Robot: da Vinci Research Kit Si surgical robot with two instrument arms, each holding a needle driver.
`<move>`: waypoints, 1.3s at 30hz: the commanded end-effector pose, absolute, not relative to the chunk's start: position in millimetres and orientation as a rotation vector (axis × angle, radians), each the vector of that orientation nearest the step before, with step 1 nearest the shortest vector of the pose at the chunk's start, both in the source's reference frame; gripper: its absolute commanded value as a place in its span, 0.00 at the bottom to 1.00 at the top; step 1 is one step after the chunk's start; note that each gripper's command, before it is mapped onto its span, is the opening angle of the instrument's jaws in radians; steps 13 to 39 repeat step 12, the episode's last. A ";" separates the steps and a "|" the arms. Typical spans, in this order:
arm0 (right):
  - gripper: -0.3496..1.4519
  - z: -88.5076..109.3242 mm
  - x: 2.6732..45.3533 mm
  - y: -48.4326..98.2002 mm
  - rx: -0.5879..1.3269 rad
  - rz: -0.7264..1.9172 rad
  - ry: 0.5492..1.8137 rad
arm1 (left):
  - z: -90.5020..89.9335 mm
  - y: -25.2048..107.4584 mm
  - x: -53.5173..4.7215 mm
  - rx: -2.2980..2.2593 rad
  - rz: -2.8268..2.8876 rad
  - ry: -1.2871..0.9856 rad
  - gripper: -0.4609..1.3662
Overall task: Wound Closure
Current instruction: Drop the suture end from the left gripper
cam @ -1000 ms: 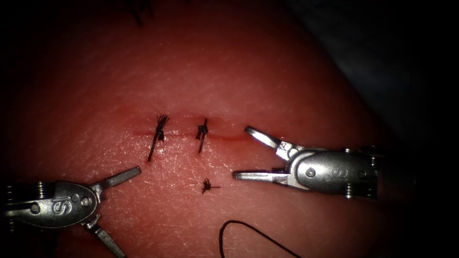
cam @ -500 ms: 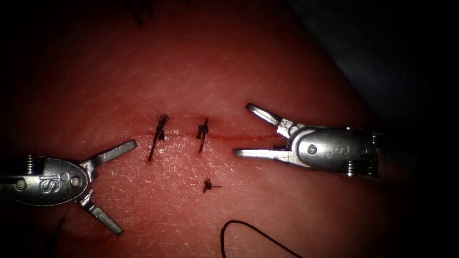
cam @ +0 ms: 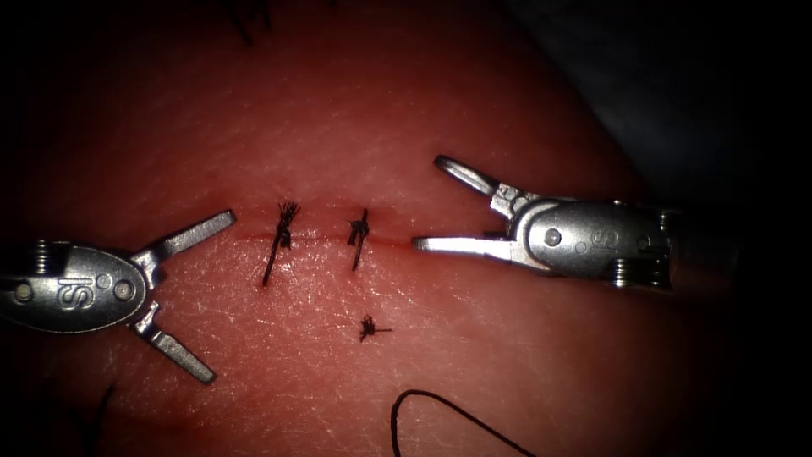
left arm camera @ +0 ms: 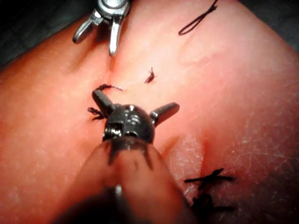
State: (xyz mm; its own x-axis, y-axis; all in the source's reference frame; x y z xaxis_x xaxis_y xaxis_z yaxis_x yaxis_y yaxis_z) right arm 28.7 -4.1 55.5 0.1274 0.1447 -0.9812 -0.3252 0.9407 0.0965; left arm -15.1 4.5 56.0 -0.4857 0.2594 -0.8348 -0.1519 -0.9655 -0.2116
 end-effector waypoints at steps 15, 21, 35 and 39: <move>0.84 55.7 28.6 -3.5 -0.149 0.343 1.399 | 56.3 4.8 -15.3 -1.437 2.507 -0.145 0.84; 0.84 55.7 28.6 -3.5 -0.149 0.343 1.399 | 56.3 4.8 -15.3 -1.437 2.507 -0.145 0.84; 0.84 55.7 28.6 -3.5 -0.149 0.343 1.399 | 56.3 4.8 -15.3 -1.437 2.507 -0.145 0.84; 0.84 55.7 28.6 -3.5 -0.149 0.343 1.399 | 56.3 4.8 -15.3 -1.437 2.507 -0.145 0.84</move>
